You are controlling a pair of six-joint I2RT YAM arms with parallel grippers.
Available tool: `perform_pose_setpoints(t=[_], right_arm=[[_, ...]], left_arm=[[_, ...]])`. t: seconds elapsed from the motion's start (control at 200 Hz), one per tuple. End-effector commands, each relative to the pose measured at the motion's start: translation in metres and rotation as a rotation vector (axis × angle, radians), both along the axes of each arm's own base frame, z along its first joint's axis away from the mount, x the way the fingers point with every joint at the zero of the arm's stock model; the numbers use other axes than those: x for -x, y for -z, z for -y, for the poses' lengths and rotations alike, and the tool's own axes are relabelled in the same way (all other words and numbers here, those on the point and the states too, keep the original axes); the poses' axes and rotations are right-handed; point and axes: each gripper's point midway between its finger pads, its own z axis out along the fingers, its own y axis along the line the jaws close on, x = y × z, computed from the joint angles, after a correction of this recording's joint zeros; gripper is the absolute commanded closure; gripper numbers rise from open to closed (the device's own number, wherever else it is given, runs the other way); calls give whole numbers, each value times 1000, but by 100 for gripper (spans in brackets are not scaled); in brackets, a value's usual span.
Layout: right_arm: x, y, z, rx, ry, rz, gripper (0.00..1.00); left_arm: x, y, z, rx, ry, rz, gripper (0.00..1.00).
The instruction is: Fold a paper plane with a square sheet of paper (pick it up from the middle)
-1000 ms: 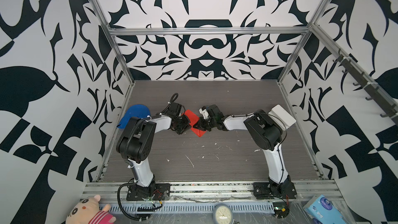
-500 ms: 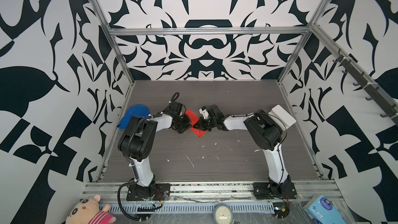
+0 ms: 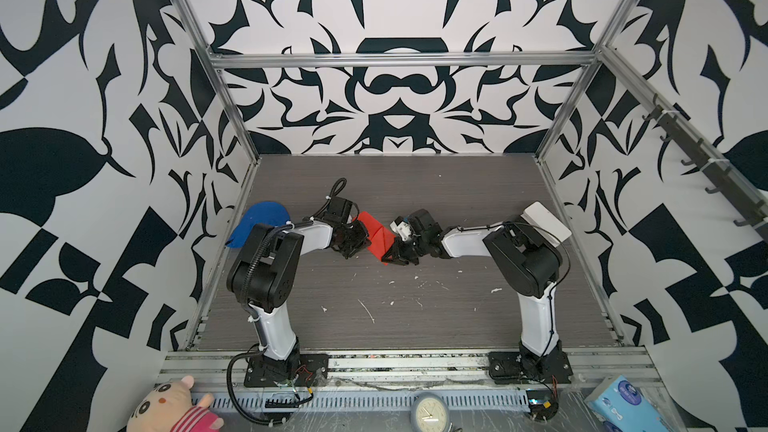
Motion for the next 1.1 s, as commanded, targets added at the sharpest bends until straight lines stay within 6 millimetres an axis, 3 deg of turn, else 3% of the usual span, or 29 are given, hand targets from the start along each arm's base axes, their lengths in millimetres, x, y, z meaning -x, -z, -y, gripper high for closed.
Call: perform_pose_setpoints(t=[0.0,0.135,0.205,0.335,0.43,0.74,0.93,1.095], right_arm=[[13,11,17,55,-3,-34,100],[22,9,26,61,-18,-37,100],[18,-7,20,24,-30,-5,100],[-8,-53,1,-62,-42,110,100],[-20,-64,-9,-88,-43,141,100],[-51,-31,-23,-35,-54,138,100],[-42,-10,-3,24,-49,98,100],[-26,-8,26,55,-32,87,100]], left_arm=[[43,52,-33,-174,-30,-182,100],[41,52,-31,-170,-26,-177,100],[39,50,-30,-166,-22,-170,100],[37,48,-29,-165,-18,-166,100],[37,47,-29,-165,-16,-163,100],[35,47,-28,-164,-15,-165,100],[36,48,-30,-174,-15,-171,100],[37,49,-31,-183,-19,-173,100]])
